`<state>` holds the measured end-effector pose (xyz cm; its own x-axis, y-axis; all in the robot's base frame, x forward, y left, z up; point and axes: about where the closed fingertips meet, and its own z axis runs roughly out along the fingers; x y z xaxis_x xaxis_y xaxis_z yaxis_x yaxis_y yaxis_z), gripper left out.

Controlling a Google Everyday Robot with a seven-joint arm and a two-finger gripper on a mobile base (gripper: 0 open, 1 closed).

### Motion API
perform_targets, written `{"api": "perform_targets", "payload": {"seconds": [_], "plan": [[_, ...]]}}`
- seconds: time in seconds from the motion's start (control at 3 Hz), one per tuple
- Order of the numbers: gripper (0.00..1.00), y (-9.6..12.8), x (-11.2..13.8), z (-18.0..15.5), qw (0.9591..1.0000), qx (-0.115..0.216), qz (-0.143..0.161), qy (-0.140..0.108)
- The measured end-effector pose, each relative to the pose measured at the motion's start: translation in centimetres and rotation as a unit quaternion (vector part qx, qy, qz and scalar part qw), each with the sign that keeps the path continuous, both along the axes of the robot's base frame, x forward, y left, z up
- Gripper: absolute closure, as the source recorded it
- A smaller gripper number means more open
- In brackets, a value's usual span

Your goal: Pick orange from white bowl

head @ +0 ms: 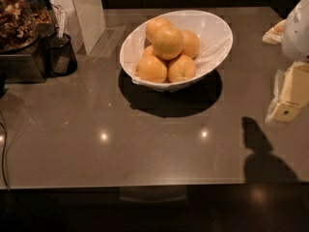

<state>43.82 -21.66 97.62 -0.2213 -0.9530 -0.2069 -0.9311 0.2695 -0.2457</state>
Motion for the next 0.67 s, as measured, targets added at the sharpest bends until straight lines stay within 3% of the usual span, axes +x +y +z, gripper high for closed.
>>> {"api": "perform_targets", "payload": {"seconds": [0.33, 0.67], "plan": [[0.0, 0.1, 0.1, 0.1, 1.0, 0.001, 0.001, -0.002], [0.0, 1.8, 1.8, 1.6, 0.9992, 0.029, 0.016, -0.022]]}}
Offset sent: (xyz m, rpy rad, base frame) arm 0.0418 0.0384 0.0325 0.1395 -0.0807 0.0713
